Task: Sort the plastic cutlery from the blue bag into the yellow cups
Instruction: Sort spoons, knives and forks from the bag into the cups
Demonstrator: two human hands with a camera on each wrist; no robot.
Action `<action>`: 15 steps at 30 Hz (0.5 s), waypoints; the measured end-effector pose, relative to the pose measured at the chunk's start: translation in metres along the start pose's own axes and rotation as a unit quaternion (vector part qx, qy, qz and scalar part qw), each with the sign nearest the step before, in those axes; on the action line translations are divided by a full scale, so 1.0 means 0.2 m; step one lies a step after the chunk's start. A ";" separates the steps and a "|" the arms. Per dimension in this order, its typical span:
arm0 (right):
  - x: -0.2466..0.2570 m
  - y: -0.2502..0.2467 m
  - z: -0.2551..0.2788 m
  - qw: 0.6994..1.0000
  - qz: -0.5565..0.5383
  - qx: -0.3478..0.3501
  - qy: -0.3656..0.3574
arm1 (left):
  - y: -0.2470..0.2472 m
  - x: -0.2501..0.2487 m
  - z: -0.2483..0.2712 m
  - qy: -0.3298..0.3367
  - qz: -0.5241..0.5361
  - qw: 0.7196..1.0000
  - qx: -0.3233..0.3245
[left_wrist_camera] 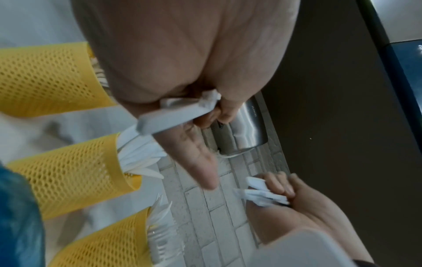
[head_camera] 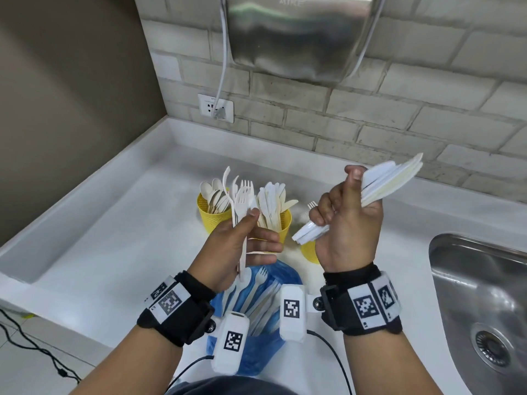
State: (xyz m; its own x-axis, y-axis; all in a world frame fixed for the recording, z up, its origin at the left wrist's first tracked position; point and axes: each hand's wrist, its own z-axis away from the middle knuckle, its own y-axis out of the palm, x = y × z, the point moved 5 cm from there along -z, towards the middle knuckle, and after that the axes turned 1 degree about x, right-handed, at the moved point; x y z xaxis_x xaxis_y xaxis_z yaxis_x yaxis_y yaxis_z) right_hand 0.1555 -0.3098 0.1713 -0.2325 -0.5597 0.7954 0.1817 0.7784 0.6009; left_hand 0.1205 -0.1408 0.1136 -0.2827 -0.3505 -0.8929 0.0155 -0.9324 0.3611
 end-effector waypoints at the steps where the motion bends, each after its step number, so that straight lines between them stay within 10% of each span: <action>1: 0.02 0.03 0.02 0.999 0.021 0.020 -0.025 | 0.01 0.01 0.00 -0.019 0.017 1.000 0.006; 15: -0.24 0.12 0.20 0.922 0.318 0.195 -0.104 | 0.02 0.11 -0.05 -0.092 0.120 0.988 0.030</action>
State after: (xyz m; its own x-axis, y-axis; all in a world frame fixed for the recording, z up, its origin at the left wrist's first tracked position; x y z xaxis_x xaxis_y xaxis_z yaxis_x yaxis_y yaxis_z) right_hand 0.1330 -0.2521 0.1439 -0.3832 0.0800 0.9202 -0.0041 0.9961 -0.0882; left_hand 0.1238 -0.1525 0.0931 -0.4477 -0.5336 -0.7175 0.0477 -0.8155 0.5767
